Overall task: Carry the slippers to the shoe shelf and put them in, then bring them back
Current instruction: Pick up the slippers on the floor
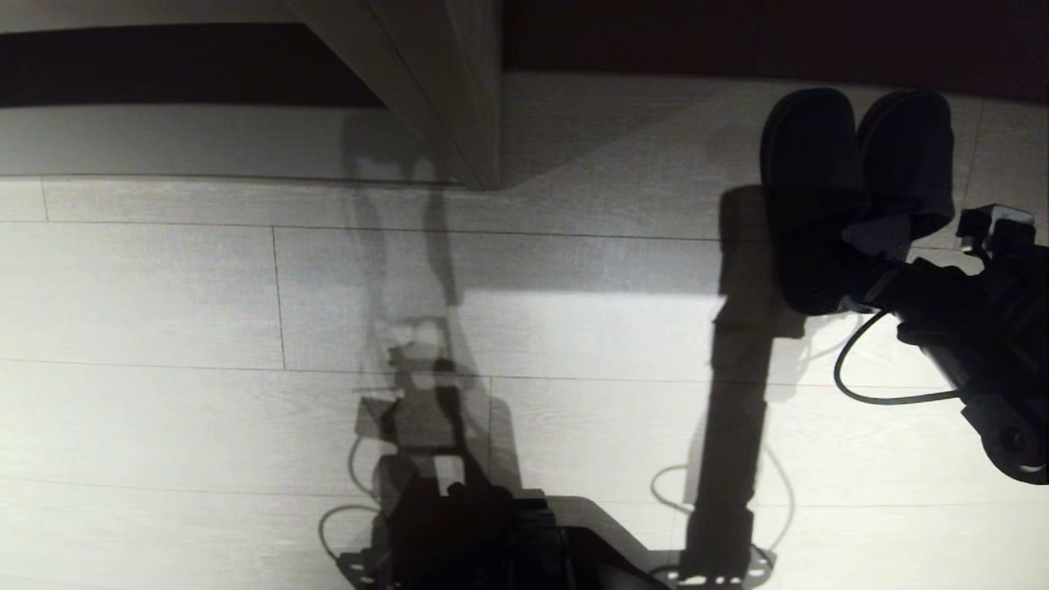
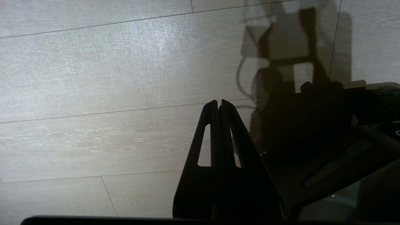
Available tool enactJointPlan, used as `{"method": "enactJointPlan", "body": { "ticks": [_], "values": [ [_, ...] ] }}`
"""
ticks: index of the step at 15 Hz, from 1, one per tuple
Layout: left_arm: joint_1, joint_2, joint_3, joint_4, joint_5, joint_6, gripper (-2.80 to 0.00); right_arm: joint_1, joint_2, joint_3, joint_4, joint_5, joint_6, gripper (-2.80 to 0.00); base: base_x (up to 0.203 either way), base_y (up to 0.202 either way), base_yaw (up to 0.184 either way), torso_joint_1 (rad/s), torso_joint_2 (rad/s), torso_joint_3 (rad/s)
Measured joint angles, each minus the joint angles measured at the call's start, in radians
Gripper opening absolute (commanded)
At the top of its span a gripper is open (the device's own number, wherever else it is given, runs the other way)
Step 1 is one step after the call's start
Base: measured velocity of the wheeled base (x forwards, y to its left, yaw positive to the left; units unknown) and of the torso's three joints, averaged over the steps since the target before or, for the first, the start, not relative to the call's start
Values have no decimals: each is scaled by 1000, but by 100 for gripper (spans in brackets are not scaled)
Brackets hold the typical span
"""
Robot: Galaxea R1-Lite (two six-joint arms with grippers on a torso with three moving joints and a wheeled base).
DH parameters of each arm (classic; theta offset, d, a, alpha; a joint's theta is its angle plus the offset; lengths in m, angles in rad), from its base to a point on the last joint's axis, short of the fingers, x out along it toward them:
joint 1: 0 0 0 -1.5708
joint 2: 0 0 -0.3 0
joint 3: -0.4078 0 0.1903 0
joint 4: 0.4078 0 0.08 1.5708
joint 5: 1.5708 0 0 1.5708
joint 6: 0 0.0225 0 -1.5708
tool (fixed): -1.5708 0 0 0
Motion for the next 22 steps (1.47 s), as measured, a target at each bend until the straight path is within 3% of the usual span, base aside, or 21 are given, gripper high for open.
{"method": "enactJointPlan", "body": {
  "ticks": [19, 22],
  "values": [
    [0, 0, 0, 0, 0, 0, -280, -24, 120, -178, -27, 15, -1, 0, 0, 0, 0, 0, 0, 0],
    [0, 0, 0, -1, 0, 0, -280, -22, 135, -232, -29, 50, -11, 0, 0, 0, 0, 0, 0, 0]
  ]
}}
